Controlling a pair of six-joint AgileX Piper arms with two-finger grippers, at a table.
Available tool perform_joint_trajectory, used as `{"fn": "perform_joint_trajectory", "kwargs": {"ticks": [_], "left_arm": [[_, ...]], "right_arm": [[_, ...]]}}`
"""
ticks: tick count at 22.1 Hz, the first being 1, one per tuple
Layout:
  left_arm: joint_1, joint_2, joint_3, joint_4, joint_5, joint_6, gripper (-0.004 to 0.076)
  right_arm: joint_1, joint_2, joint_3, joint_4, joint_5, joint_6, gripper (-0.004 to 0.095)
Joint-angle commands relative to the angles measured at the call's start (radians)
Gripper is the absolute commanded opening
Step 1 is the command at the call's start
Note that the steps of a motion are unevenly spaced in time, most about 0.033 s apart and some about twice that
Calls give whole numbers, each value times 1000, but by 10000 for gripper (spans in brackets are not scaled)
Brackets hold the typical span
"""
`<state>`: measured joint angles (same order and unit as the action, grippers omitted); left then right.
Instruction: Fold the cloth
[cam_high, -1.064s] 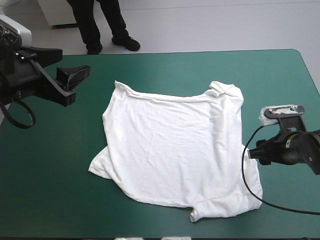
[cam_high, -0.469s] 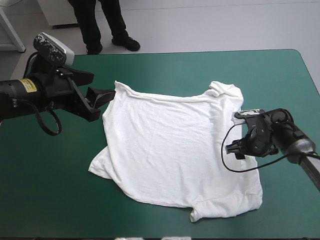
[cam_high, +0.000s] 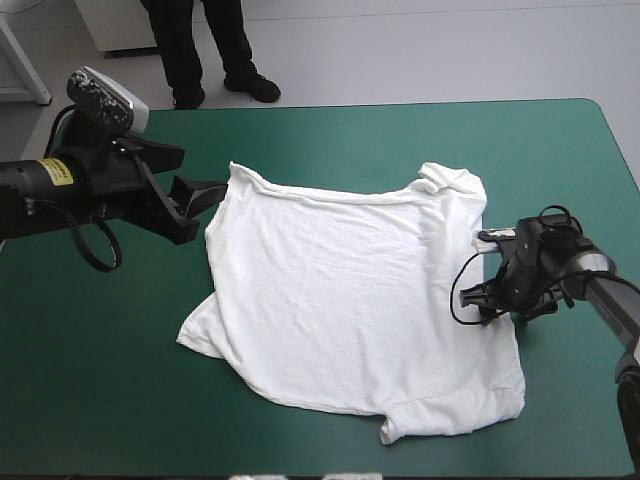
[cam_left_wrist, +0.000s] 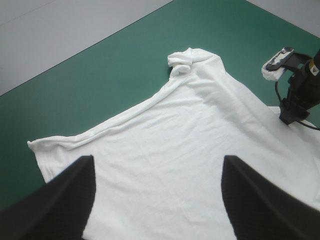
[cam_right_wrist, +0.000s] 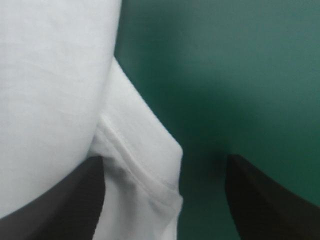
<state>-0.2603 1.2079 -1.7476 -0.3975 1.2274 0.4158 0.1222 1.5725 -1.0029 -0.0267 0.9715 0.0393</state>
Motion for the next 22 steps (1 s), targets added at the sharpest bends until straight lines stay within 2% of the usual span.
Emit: {"fn": "perform_joint_trajectory", "kwargs": {"ticks": [1, 4, 9, 11, 12, 18, 22], "left_arm": [[-8, -15, -21, -20, -54, -9, 514], [-8, -15, -21, -20, -54, -9, 514], [-8, -15, -21, 0, -48, -9, 514], [-8, -15, -21, 2, -44, -20, 514], [-8, -15, -21, 2, -42, -32, 512], [-8, -15, -21, -29, -19, -59, 510], [-8, -15, -21, -29, -36, -59, 510]], "right_arm": [[-9, 20, -18, 46, -14, -39, 551], [-9, 67, -18, 98, -14, -68, 434], [-5, 125, -18, 140, -15, -115, -10], [-10, 123, -18, 80, -25, -115, -9], [-30, 121, -18, 12, -25, -71, -15], [-223, 63, -81, -84, -11, -48, -17], [-314, 65, -250, -150, -20, -47, -17]]}}
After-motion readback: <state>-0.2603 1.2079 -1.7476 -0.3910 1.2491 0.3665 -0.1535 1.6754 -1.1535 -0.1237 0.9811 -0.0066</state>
